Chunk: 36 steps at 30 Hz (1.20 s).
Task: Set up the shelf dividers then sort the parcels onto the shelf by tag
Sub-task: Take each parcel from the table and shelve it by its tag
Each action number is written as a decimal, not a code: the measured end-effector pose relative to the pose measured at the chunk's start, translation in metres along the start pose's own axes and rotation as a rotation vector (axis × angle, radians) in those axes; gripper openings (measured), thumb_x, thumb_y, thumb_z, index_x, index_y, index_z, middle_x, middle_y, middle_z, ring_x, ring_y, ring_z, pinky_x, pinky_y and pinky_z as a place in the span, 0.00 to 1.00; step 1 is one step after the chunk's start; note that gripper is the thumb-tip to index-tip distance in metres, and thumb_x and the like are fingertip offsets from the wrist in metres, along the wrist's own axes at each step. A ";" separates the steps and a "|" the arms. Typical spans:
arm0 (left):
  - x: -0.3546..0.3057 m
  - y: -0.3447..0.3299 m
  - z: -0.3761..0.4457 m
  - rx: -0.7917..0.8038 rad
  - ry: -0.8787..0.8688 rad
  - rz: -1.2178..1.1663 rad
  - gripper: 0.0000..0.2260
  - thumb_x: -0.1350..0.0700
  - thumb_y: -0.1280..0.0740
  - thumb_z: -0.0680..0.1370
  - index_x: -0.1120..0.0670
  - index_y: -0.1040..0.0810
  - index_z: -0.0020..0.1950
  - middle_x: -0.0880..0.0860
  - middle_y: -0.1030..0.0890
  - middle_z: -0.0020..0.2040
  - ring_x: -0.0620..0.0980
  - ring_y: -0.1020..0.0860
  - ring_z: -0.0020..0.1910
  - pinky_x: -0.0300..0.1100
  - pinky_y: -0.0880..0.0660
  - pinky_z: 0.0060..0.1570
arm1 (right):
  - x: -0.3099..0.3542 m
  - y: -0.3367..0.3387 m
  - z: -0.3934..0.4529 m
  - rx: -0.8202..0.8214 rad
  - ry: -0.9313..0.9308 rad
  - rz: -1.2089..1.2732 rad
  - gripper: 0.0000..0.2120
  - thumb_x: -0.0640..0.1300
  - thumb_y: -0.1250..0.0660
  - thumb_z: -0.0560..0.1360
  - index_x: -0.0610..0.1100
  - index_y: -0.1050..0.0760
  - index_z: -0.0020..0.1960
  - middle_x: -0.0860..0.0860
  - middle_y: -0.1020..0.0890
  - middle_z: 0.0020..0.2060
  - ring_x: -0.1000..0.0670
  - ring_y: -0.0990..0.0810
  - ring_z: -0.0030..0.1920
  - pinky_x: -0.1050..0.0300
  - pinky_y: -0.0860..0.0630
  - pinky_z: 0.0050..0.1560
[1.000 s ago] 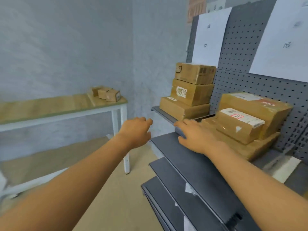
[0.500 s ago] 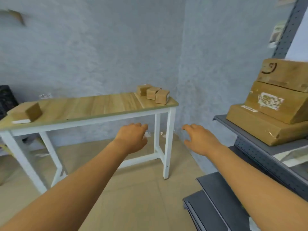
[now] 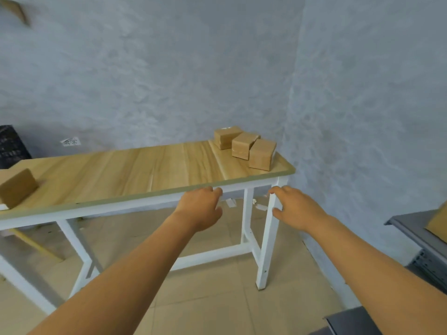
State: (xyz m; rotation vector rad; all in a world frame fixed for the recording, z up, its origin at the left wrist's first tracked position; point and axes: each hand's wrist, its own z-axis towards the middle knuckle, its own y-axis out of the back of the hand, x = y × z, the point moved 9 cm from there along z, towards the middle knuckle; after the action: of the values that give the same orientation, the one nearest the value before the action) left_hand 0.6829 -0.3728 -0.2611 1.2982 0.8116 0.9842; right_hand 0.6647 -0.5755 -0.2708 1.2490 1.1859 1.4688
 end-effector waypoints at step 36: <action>0.109 -0.075 0.386 0.001 -0.101 -0.089 0.20 0.46 0.41 0.80 0.50 0.30 0.70 0.51 0.22 0.62 0.53 0.23 0.59 0.48 0.23 0.51 | -0.144 -0.059 0.343 0.120 -0.678 0.481 0.60 0.70 0.24 0.59 0.53 0.55 0.79 0.43 0.37 0.69 0.40 0.28 0.65 0.44 0.25 0.62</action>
State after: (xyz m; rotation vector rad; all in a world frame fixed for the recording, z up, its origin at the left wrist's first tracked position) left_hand 1.0875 -0.4230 -0.2851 1.2911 0.7856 0.8409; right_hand 1.0259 -0.6591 -0.3380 2.0059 0.5384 1.1342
